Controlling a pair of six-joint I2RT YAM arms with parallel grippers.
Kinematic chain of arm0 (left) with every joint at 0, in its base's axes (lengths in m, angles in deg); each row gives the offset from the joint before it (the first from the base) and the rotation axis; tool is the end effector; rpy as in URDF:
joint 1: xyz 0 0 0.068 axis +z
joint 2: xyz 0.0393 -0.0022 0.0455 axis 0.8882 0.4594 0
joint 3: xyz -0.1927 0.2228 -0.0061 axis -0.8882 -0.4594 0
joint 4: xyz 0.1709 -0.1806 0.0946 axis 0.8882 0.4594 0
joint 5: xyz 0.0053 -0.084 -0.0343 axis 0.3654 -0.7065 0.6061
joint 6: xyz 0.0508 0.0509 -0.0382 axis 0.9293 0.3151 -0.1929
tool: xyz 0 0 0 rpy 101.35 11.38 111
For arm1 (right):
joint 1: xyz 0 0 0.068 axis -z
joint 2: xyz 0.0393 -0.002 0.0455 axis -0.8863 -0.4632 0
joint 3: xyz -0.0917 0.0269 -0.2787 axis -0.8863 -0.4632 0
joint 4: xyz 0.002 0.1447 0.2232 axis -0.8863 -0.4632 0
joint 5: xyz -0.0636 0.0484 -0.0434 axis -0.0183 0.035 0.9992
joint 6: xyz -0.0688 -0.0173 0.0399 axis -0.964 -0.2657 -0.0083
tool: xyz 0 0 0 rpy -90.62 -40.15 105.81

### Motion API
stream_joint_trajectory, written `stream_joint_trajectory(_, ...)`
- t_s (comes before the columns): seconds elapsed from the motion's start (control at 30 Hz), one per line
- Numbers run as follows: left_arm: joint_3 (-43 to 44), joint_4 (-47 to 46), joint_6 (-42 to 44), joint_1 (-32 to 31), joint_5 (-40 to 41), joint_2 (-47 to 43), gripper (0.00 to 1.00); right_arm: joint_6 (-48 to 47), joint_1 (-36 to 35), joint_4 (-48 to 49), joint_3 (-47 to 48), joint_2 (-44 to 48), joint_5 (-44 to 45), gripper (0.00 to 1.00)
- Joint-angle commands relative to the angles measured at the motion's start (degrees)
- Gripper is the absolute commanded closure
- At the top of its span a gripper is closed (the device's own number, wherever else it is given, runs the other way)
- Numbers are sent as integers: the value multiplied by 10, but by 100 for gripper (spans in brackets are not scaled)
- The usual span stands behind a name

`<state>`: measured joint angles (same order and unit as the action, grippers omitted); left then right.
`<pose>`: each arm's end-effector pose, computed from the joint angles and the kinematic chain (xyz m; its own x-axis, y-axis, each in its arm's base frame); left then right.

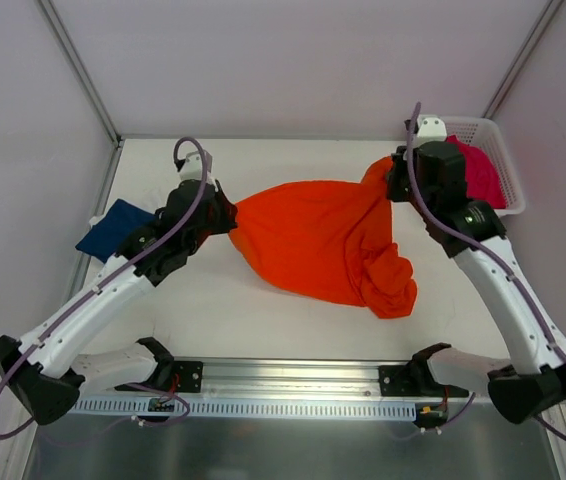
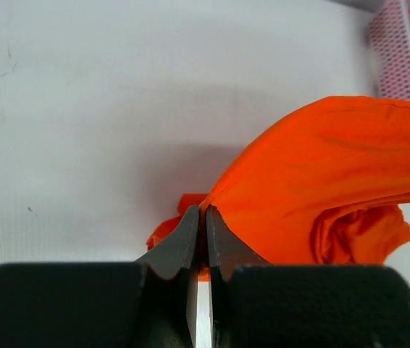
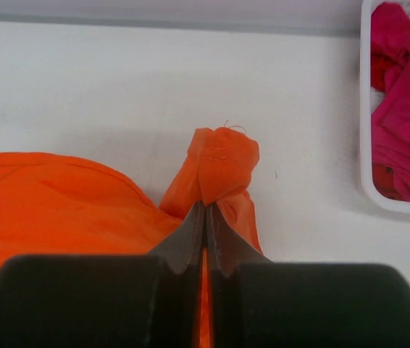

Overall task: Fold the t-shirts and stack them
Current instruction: Flatten out the tshirt

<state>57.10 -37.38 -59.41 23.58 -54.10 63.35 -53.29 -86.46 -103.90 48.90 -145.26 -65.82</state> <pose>0.2213 -0.1457 0.3835 -0.4112 -0.3148 -0.8555 0.1107 0.9143 -0.3897 0.2687 0.1038 0.4379 -0.2593 -0.2213 -0.9401 -0.2450 0.9566 -0.1576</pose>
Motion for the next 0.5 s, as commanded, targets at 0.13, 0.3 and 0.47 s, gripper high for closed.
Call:
stream_joint_trajectory(0.13, 51, 29, 61, -12, -94, -92, 100, -9, -63, -68, 35, 161, 44, 99)
stream_joint_trajectory(0.3, 111, 73, 82, -13, -150, -116, 100, -18, -67, -120, 88, 237, 40, 99)
stream_joint_trajectory(0.47, 173, 102, 79, -14, -205, -140, 100, -23, -67, -150, 168, 256, -6, 99)
